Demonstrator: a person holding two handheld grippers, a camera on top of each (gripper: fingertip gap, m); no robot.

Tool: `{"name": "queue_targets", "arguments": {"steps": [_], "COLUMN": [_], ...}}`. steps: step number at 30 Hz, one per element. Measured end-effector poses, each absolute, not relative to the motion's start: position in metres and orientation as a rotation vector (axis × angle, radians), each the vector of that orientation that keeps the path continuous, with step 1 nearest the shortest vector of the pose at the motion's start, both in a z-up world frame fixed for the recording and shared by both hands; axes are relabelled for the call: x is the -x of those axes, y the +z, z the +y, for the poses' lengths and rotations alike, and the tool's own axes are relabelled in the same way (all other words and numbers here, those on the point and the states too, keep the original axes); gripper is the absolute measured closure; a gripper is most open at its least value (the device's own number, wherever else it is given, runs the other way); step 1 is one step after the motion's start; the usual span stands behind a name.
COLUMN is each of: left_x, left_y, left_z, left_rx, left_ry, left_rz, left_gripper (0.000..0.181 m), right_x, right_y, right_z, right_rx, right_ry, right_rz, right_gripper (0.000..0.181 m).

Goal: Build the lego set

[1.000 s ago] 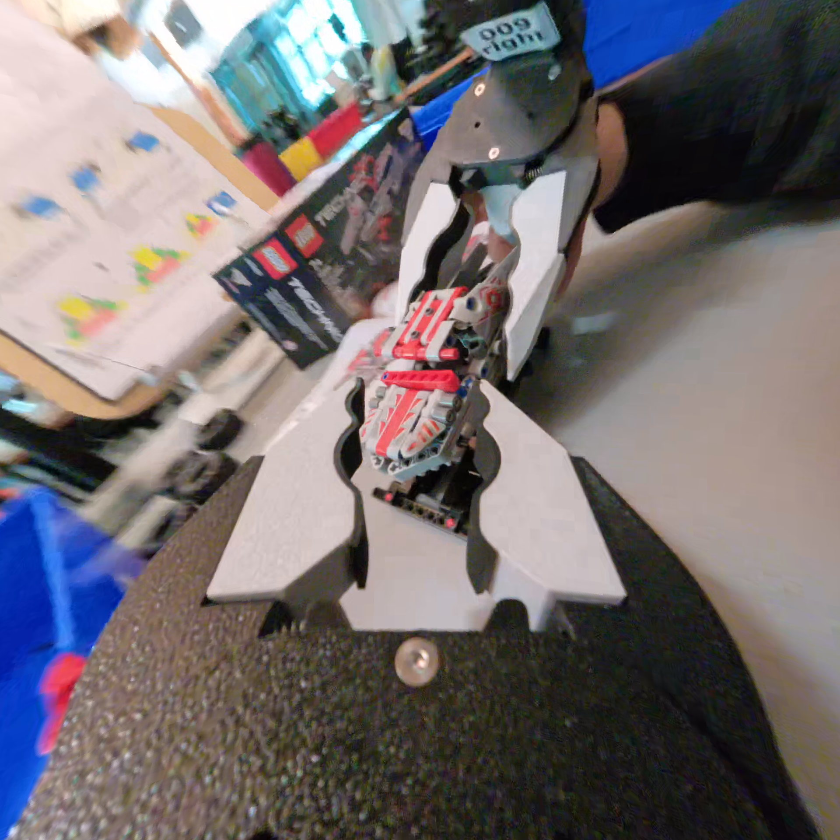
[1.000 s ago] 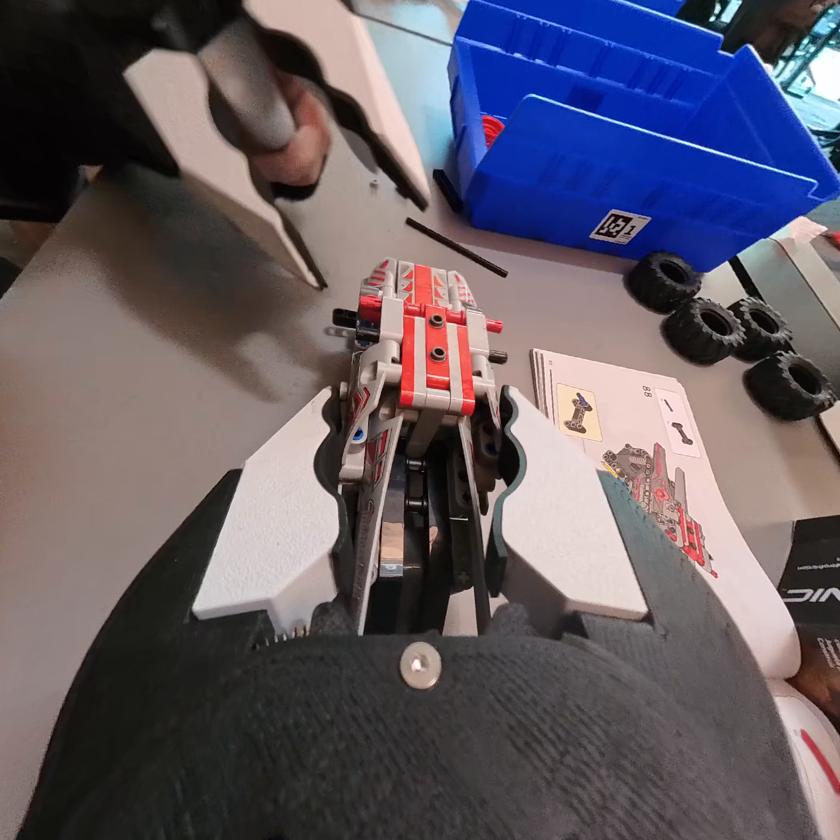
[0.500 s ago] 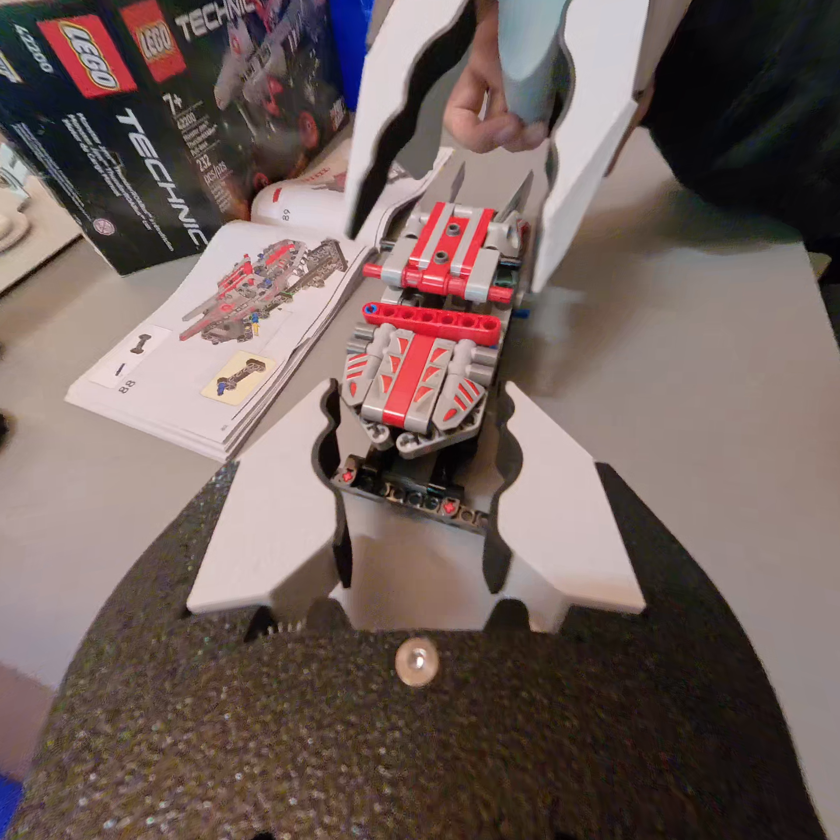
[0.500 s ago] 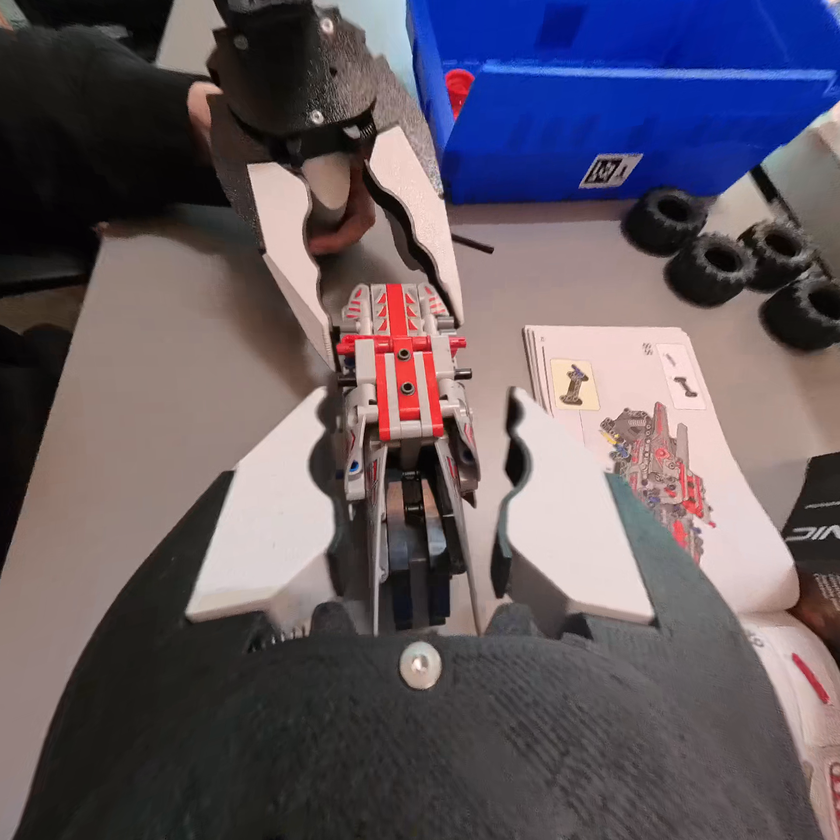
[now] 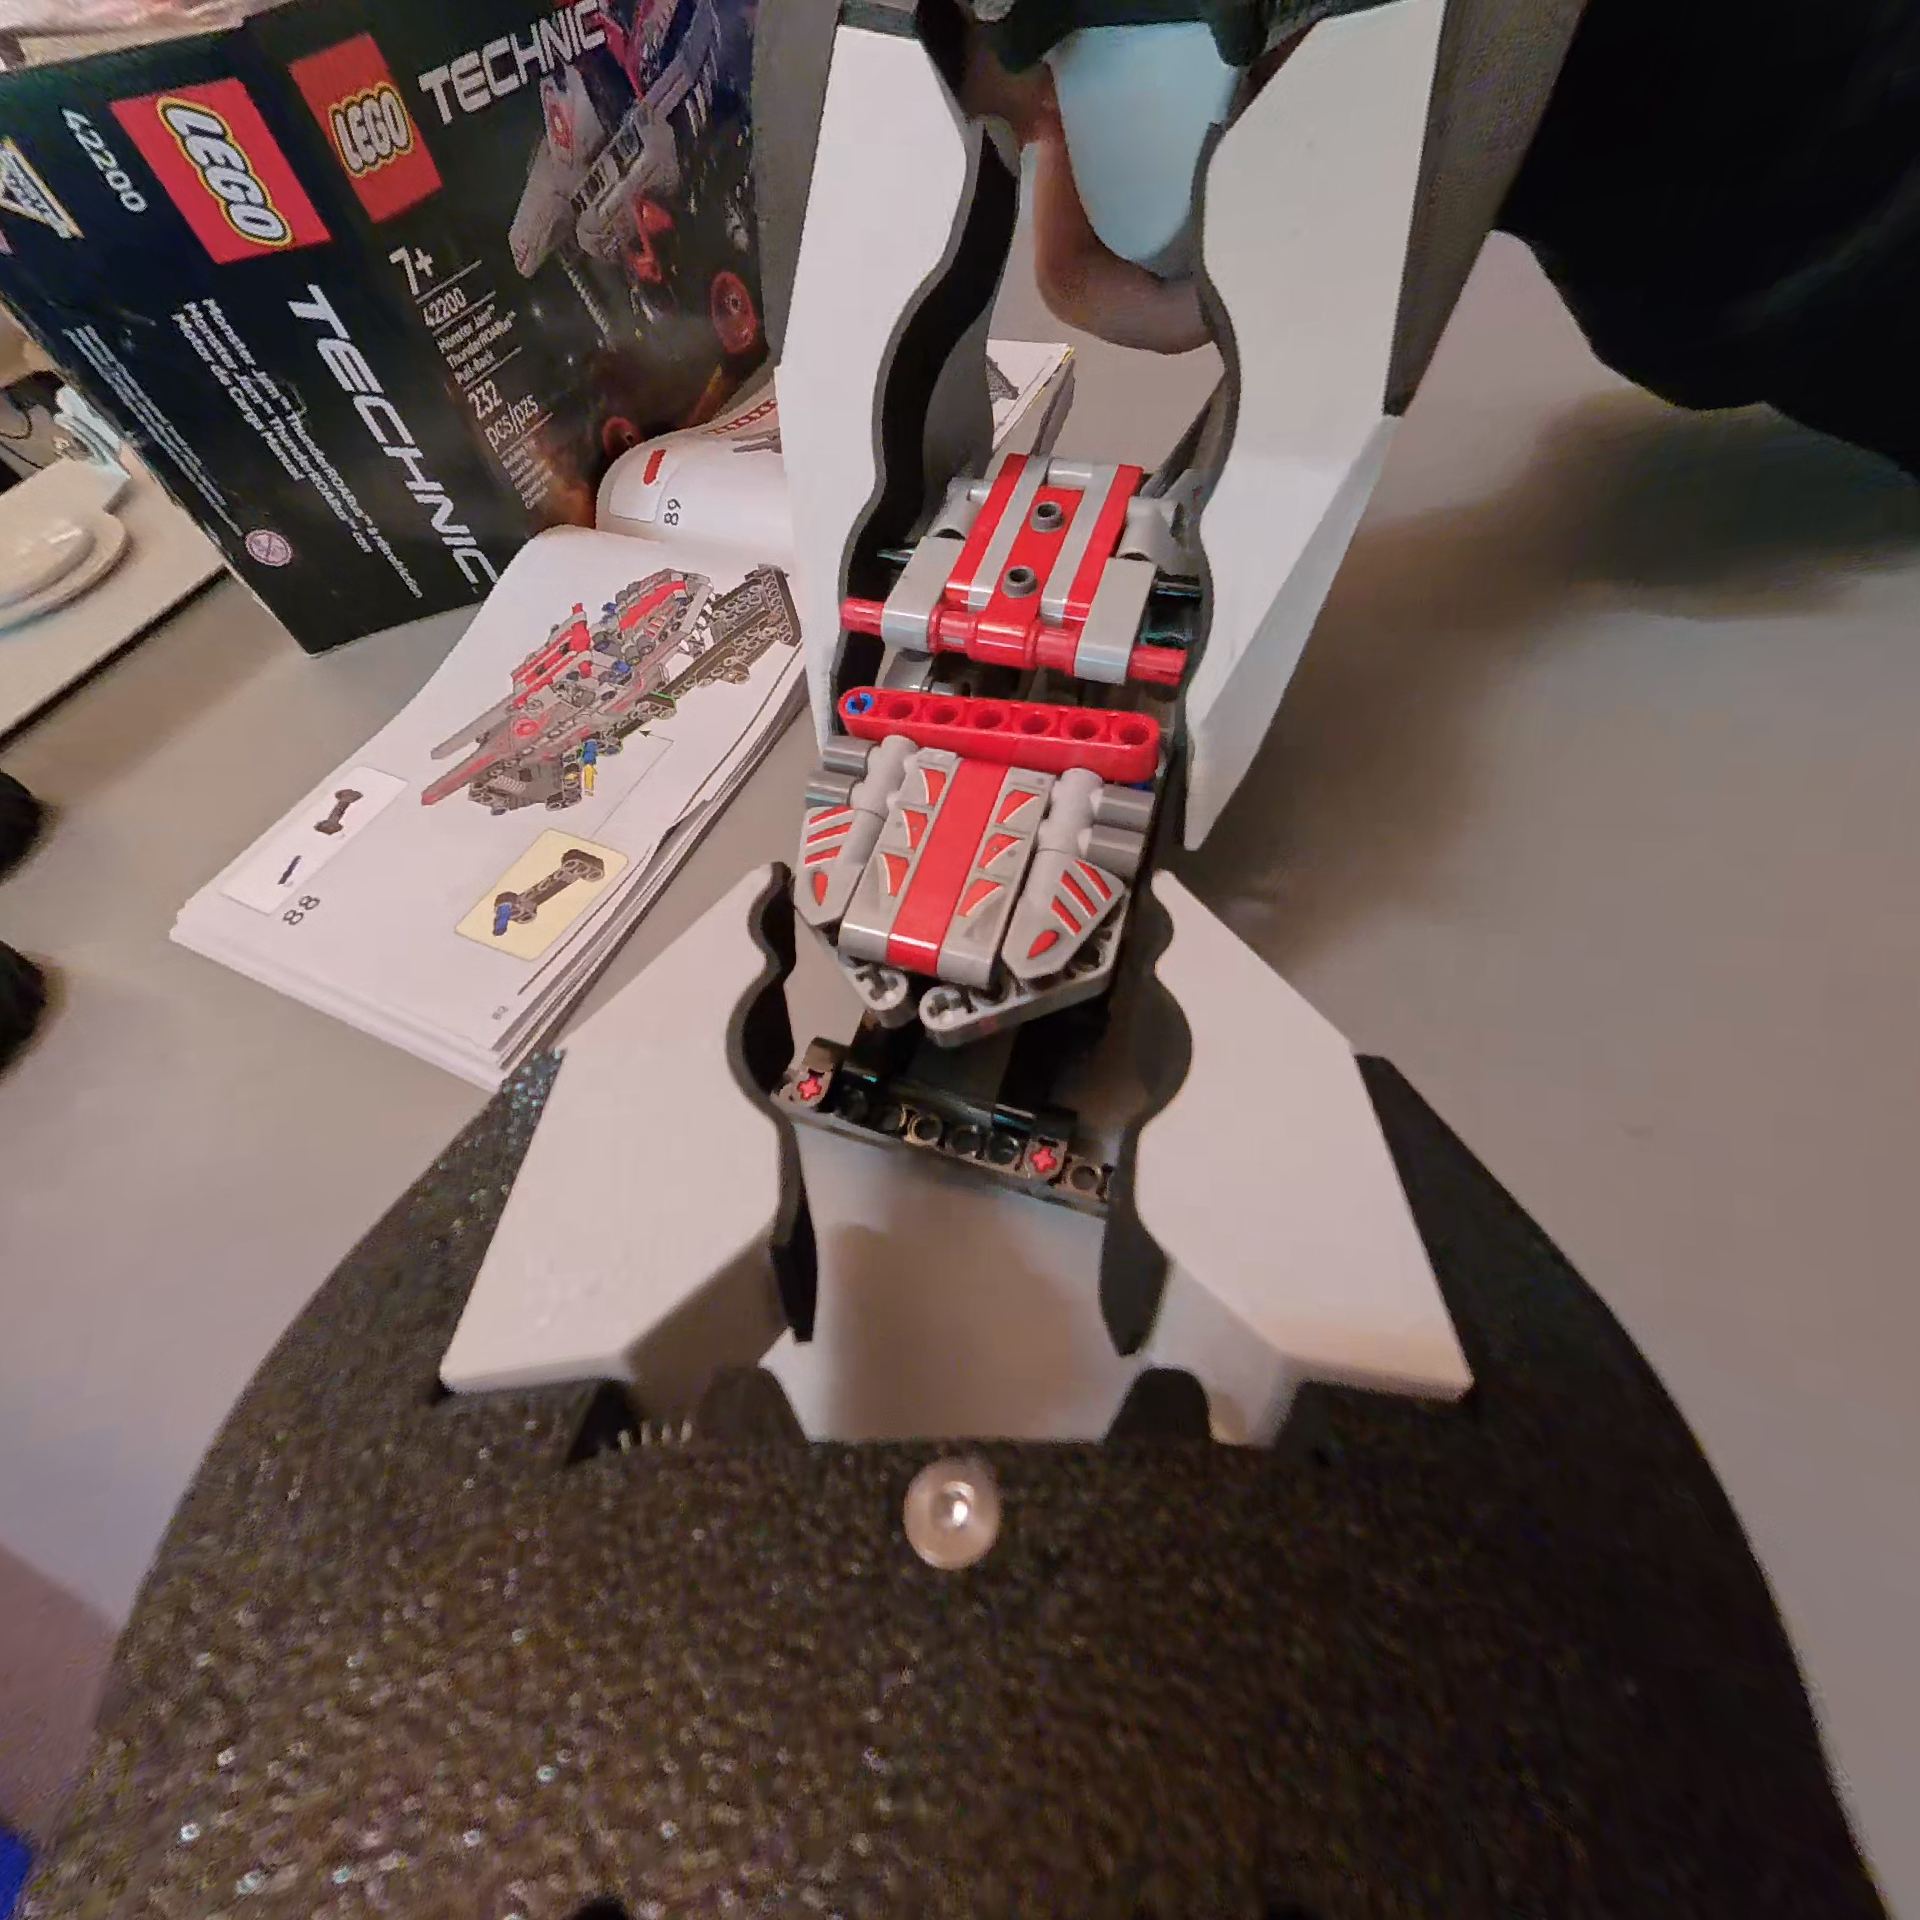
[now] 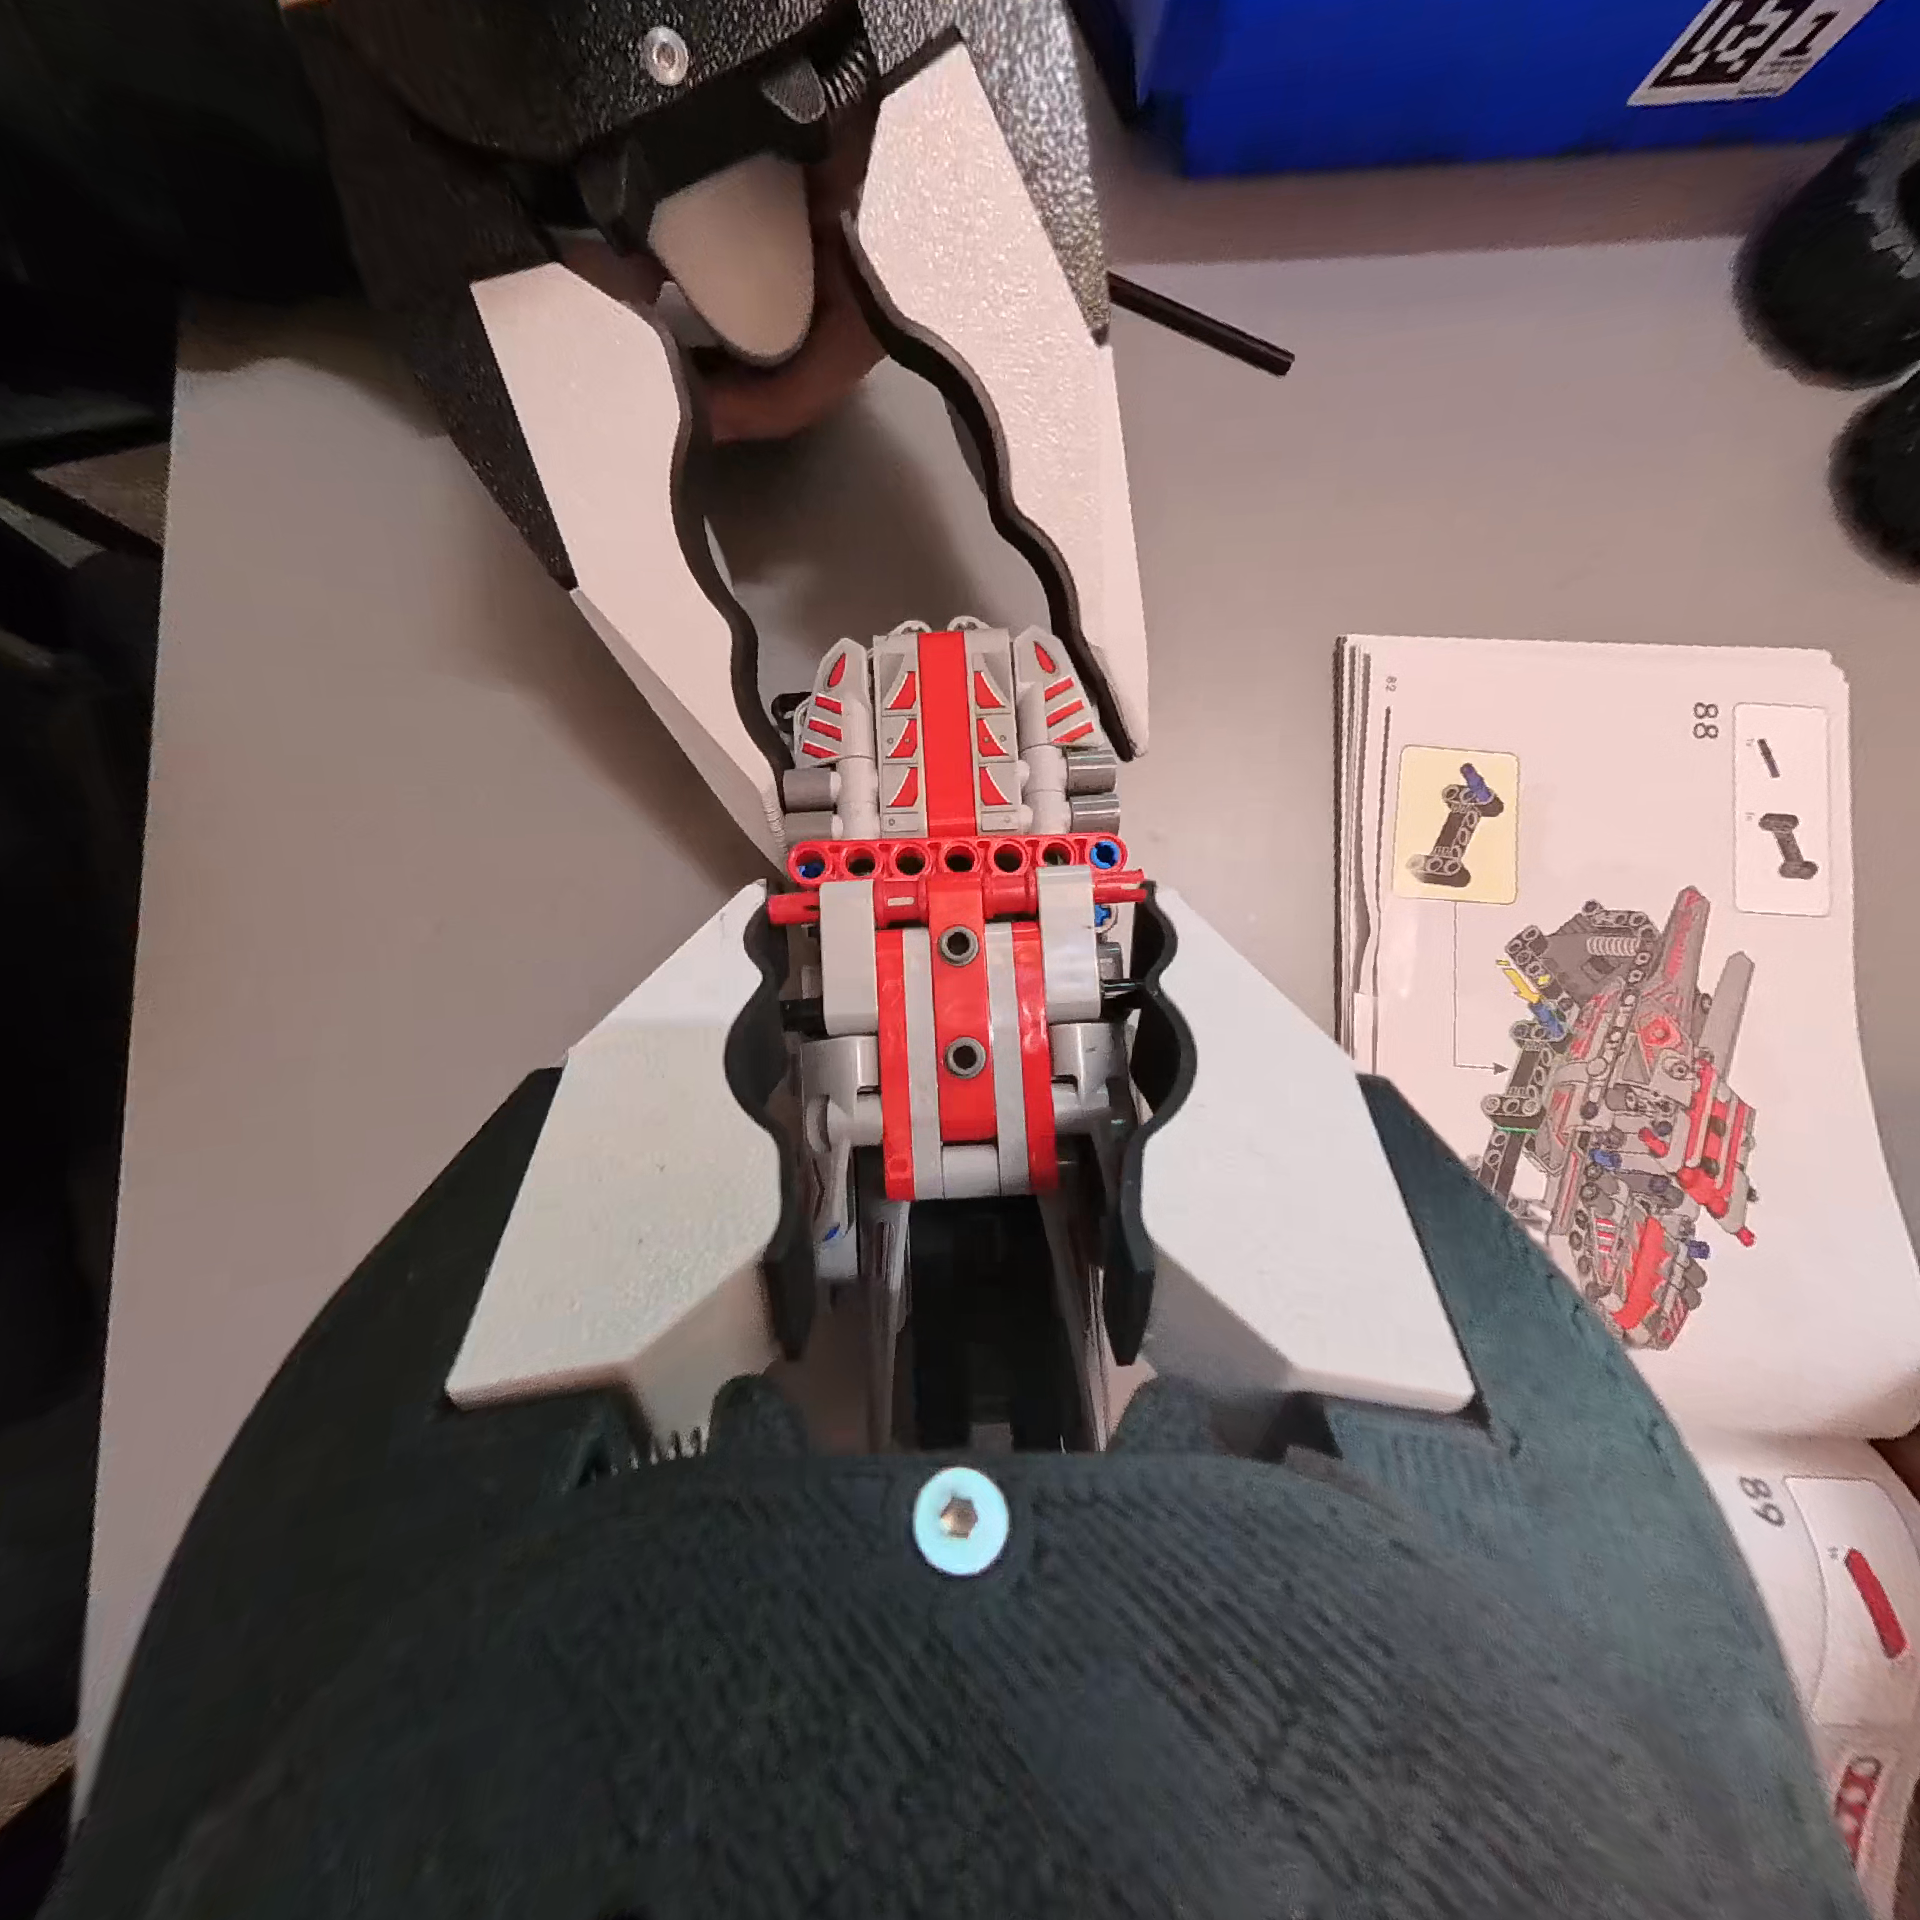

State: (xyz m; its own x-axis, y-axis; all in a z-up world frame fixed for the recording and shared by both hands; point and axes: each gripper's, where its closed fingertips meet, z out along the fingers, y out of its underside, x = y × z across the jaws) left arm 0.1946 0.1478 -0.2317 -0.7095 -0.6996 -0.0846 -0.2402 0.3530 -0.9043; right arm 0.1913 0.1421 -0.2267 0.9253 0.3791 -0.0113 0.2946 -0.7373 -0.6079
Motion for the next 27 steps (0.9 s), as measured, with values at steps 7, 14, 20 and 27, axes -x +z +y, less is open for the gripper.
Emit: {"name": "queue_targets", "arguments": {"steps": [7, 14, 20, 27], "left_x": [-0.195, -0.189, -0.170, -0.174], "left_y": [-0.232, -0.218, -0.190, -0.196], "left_z": [0.148, 0.155, 0.138, 0.131], "left_rx": [0.869, 0.729, 0.432, 0.289], "left_ry": [-1.353, -1.260, -1.197, -1.037], "left_rz": [2.163, 2.058, 2.064, 2.233], "left_gripper": [0.119, 0.123, 0.174, 0.181], "right_x": [-0.195, -0.196, -0.197, -0.196], "right_y": [-0.227, -0.227, -0.226, -0.226], "right_z": [0.145, 0.145, 0.147, 0.148], "right_rx": [2.416, 2.397, 2.372, 2.344], "right_ry": [0.123, 0.092, 0.098, 0.119], "right_rz": [-0.503, -0.526, -0.526, -0.525], "right_gripper": [0.116, 0.116, 0.116, 0.116]}}
